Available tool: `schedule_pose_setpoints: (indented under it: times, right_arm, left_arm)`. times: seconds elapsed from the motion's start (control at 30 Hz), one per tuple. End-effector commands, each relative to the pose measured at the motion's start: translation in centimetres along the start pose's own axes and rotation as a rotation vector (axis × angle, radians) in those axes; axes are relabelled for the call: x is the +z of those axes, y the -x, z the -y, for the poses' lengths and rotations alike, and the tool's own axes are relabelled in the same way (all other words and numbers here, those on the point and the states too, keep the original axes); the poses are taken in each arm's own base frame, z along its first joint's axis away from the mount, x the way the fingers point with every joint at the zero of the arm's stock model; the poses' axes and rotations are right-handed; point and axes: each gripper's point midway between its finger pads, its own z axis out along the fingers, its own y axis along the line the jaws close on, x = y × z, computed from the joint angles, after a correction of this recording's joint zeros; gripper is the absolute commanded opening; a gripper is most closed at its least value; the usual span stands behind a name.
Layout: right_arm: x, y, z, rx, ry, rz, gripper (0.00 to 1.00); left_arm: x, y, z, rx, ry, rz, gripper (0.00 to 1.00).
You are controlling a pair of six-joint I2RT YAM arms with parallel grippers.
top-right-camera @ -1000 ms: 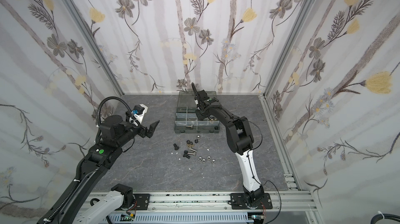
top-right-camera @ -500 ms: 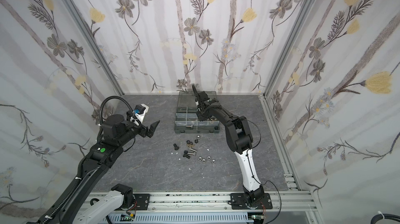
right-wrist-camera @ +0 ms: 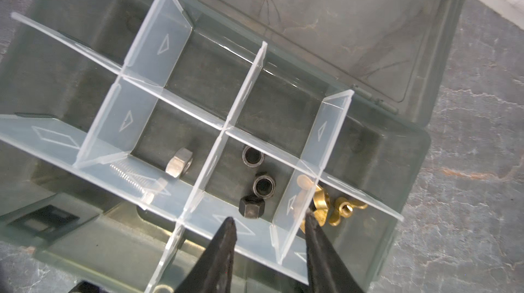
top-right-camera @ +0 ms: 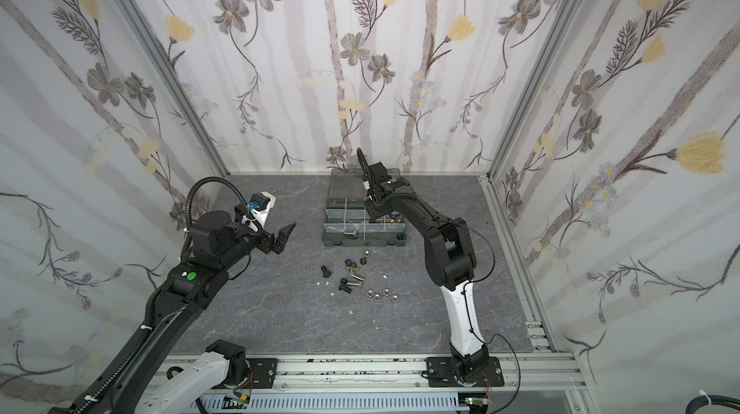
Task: Sort the screws and nuts into containers
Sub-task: Place the nut into the container, then pick up the nut from the center of the table.
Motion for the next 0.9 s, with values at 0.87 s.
schedule_pose_setpoints:
  times: [0.87]
  right_arm:
    - [-2.0,-7.4,-7.3,0.084,0.137,-0.074,0.48]
  left_arm:
    - [0.0,0.9,0.0,0.004,-0.008,0.039,1.00]
